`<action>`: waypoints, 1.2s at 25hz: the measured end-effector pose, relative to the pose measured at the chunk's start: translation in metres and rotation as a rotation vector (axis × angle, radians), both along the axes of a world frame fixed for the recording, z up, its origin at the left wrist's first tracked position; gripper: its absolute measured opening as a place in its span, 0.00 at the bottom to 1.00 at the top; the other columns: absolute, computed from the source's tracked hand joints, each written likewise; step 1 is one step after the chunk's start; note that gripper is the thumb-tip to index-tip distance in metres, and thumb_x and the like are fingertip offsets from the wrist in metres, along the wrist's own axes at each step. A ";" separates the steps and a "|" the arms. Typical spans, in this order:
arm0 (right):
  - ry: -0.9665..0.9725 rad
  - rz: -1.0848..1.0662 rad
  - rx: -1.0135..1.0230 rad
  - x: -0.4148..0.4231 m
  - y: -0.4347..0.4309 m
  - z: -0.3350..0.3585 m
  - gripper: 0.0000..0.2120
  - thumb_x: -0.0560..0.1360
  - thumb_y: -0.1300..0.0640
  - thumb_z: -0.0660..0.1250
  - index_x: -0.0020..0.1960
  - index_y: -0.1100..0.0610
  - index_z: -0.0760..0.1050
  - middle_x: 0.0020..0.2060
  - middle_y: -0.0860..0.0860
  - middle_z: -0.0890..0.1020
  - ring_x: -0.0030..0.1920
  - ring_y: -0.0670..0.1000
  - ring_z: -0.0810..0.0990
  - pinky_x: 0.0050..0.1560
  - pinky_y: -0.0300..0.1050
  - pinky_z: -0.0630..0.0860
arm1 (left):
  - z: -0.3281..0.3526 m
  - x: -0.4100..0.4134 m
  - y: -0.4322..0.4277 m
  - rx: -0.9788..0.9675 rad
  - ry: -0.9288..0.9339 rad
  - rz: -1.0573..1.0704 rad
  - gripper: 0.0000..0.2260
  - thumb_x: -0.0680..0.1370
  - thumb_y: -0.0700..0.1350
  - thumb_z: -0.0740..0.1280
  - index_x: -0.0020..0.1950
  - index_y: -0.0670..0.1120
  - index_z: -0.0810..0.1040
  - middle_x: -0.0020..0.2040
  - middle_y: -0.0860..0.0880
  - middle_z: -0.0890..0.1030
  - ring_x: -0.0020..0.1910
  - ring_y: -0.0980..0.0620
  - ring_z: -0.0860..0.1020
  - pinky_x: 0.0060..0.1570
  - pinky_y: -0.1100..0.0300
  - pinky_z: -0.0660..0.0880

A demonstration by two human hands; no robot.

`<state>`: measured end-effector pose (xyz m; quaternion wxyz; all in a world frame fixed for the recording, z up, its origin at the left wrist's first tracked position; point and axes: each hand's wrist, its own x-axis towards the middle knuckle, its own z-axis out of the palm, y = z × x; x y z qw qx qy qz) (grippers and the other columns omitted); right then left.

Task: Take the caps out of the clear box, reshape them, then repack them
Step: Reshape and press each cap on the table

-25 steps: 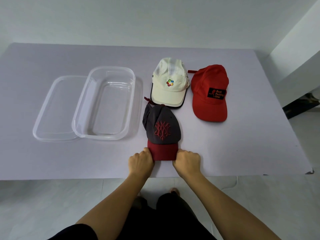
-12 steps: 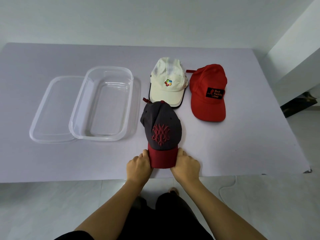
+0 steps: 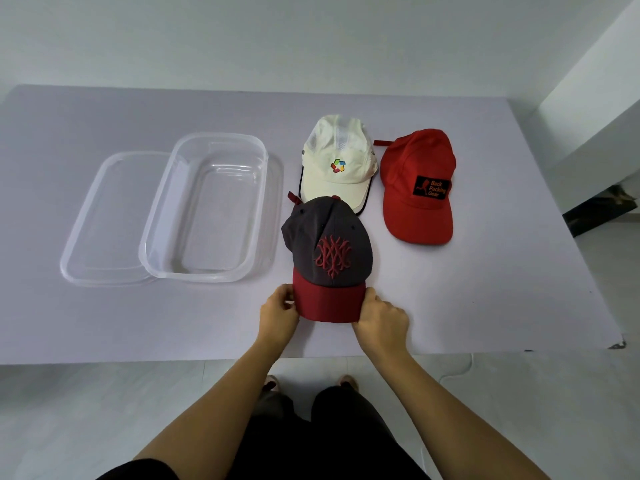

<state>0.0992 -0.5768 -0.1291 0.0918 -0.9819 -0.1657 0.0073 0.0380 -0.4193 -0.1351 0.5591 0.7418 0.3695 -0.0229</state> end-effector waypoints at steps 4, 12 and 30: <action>0.000 -0.024 -0.018 0.005 0.001 -0.001 0.16 0.52 0.66 0.77 0.30 0.59 0.70 0.17 0.51 0.73 0.14 0.53 0.70 0.22 0.37 0.58 | 0.017 0.005 -0.006 -0.952 -0.084 0.493 0.13 0.73 0.31 0.50 0.35 0.40 0.70 0.33 0.45 0.70 0.31 0.49 0.71 0.33 0.59 0.77; -0.016 -0.052 -0.039 0.008 0.002 -0.004 0.17 0.53 0.67 0.79 0.30 0.60 0.70 0.16 0.52 0.72 0.14 0.52 0.69 0.21 0.36 0.60 | 0.034 0.011 -0.009 -1.080 -0.080 0.350 0.18 0.74 0.34 0.67 0.63 0.39 0.70 0.54 0.41 0.80 0.50 0.46 0.80 0.37 0.57 0.81; -0.037 -0.043 -0.051 0.006 0.001 0.001 0.17 0.51 0.65 0.79 0.29 0.61 0.70 0.15 0.52 0.70 0.13 0.51 0.68 0.19 0.36 0.64 | 0.025 0.029 0.011 -1.066 0.046 0.561 0.17 0.82 0.49 0.54 0.62 0.45 0.77 0.56 0.45 0.82 0.53 0.46 0.79 0.46 0.48 0.77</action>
